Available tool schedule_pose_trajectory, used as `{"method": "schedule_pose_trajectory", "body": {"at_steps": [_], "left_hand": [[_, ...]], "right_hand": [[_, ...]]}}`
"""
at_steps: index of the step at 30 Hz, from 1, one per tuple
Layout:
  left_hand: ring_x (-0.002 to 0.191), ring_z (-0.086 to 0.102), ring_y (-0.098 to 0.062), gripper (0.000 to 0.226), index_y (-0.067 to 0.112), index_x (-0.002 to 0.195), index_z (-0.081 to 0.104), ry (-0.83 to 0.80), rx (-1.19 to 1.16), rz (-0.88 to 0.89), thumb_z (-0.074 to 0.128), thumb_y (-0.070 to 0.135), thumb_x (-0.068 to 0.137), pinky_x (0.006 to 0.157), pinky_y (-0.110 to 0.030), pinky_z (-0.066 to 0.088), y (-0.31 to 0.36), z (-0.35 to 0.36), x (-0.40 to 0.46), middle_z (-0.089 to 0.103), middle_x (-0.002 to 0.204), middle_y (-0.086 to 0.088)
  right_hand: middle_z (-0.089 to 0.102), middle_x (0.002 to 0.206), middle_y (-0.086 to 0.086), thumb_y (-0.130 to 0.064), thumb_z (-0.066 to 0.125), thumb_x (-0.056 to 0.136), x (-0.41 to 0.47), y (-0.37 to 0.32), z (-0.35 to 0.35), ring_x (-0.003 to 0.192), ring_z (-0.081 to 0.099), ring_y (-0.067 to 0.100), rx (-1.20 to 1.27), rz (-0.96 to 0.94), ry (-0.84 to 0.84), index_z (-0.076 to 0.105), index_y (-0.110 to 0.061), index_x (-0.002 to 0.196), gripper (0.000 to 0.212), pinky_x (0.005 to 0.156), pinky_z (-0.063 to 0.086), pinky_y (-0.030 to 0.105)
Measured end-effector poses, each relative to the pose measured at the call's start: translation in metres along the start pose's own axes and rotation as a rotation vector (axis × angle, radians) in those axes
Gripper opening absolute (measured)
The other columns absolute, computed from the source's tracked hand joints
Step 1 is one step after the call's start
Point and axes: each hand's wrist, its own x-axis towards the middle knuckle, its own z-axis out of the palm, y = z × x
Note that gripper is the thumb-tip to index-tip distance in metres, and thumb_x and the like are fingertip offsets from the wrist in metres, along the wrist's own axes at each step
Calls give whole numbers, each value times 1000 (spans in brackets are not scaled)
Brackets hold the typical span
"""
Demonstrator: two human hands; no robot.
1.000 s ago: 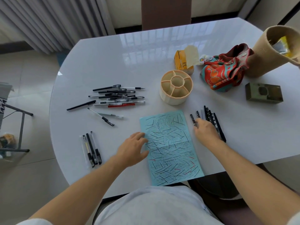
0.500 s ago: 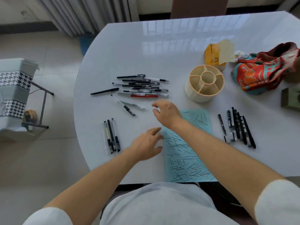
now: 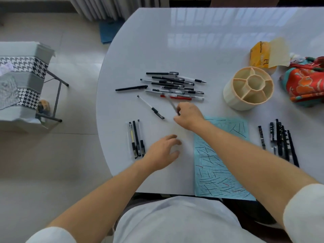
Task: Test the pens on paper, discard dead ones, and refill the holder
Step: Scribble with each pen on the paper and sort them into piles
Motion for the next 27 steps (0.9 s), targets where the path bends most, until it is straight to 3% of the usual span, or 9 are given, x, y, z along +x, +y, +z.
{"method": "schedule_pose_trajectory", "body": {"at_steps": [3,6,9,11,13,15,20,23,27], "left_hand": [[112,60,-4,41,31,138,50,58,-118,-73,53,39,98,98,-37,51,8,-2,10,57,137,11],[96,65,-3,46,32,143,43,46,-224,-112,51,45,100,87,-33,53,24,-1,21,63,125,15],[80,70,-2,27,30,124,59,-26,-230,-71,49,39,101,79,-33,55,43,3,33,72,100,13],[68,69,0,17,27,95,66,-74,-215,-49,50,32,99,74,-33,56,53,6,37,72,82,11],[62,68,0,21,23,83,65,-95,-174,-19,51,30,97,71,-33,56,63,9,40,71,74,9],[62,68,-2,22,21,82,64,-69,-101,13,52,30,99,71,-35,57,70,9,45,70,71,9],[77,65,-26,27,15,92,65,0,136,-20,50,35,102,70,-40,52,55,6,50,72,83,-2],[80,63,-25,27,18,95,65,53,227,66,51,40,102,63,-34,43,48,9,47,70,89,1],[111,63,-19,26,16,102,66,24,177,263,51,37,102,84,-38,54,61,18,51,69,119,2]], "right_hand": [[70,82,6,-14,65,84,-39,28,-7,75,71,29,534,178,38,65,-15,88,4,62,61,34],[73,80,15,-10,66,92,-80,52,-4,76,76,38,969,250,8,68,-6,91,5,64,63,35],[76,84,19,-15,65,97,-114,65,4,78,76,37,1161,267,3,71,-3,91,15,66,63,35],[76,84,19,-16,65,98,-130,73,8,77,76,33,1196,268,50,73,-7,89,15,67,63,35],[77,82,16,-18,68,97,-141,82,9,73,75,30,1190,281,106,75,-8,88,15,67,62,36],[75,74,10,-22,70,95,-143,86,7,63,71,25,1140,317,192,75,-8,84,18,62,59,34],[64,58,-2,-19,66,99,-125,115,-18,49,56,12,1152,495,515,69,-8,82,21,49,51,27],[72,64,-3,-15,66,98,-112,119,-24,58,65,8,1104,403,435,72,-13,83,16,60,60,29],[76,76,5,-23,66,87,-99,102,-16,66,72,19,980,312,365,73,-20,80,11,68,61,40]]}}
